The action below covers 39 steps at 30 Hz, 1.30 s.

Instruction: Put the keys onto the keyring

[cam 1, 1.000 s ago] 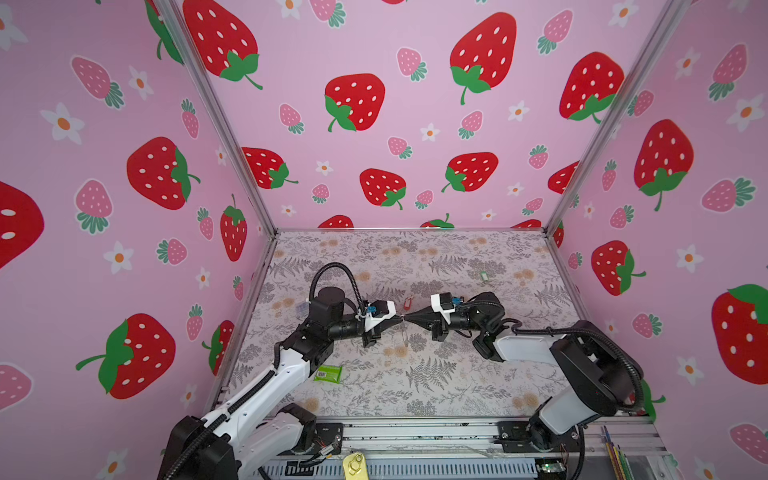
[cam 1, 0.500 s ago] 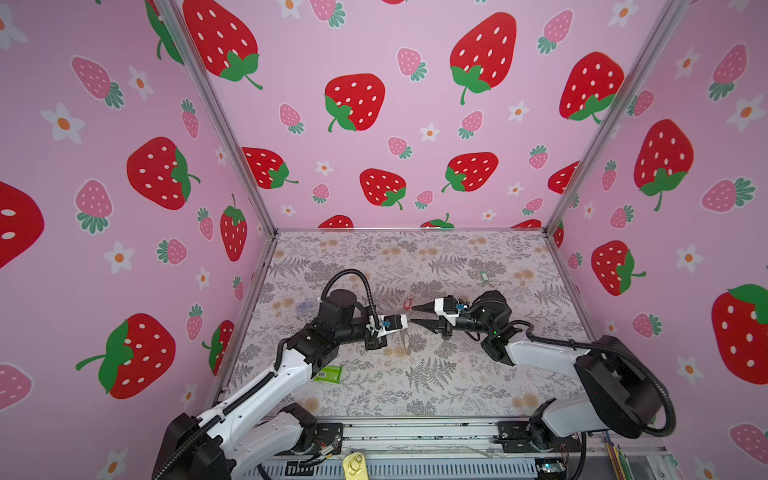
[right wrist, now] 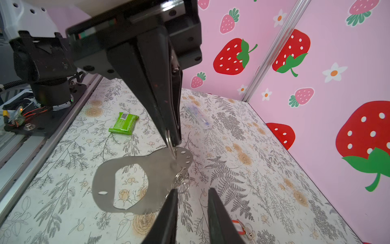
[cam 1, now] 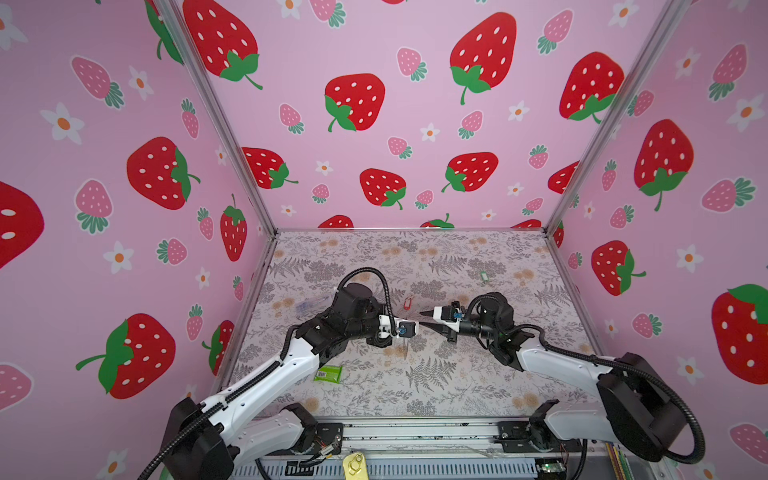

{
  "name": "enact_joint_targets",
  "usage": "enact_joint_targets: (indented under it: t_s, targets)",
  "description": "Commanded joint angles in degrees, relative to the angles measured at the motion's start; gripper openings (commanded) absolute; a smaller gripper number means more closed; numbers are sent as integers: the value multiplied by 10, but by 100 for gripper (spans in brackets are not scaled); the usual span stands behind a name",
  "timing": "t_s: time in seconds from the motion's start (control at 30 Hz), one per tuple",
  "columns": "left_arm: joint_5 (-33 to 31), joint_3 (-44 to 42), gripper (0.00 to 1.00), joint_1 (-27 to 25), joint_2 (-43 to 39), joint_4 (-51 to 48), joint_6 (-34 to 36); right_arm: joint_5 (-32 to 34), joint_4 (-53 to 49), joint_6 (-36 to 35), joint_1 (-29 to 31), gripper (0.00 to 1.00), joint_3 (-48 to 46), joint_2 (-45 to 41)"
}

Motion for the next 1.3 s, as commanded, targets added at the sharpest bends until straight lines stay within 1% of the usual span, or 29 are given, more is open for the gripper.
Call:
enact_joint_targets:
  t_s: [0.0, 0.17, 0.3, 0.47, 0.63, 0.7, 0.8, 0.93, 1.27]
  targets:
    - [11, 47, 0, -3, 12, -53, 19, -9, 10, 0, 13, 26, -6, 8]
    - [29, 61, 0, -4, 20, -73, 16, -5, 53, 29, 19, 24, -8, 22]
    - [40, 64, 0, -4, 21, -77, 15, -9, 101, 72, 21, 23, -6, 40]
    - [41, 63, 0, -5, 20, -80, 13, -18, 138, 98, 21, 21, -4, 54]
    - [32, 62, 0, -5, 18, -77, 9, -35, 122, 93, 26, 19, 3, 60]
    - [28, 62, 0, -5, 16, -75, 6, -21, 84, 68, 30, 19, 8, 57]
    - [17, 57, 0, -5, 10, -69, 1, 0, 57, 49, 30, 19, 3, 47]
    - [8, 54, 0, -5, 7, -64, -1, -2, 59, 53, 32, 19, 0, 41]
    - [12, 51, 0, -5, 9, -74, 1, -8, 107, 82, 46, 18, 6, 45]
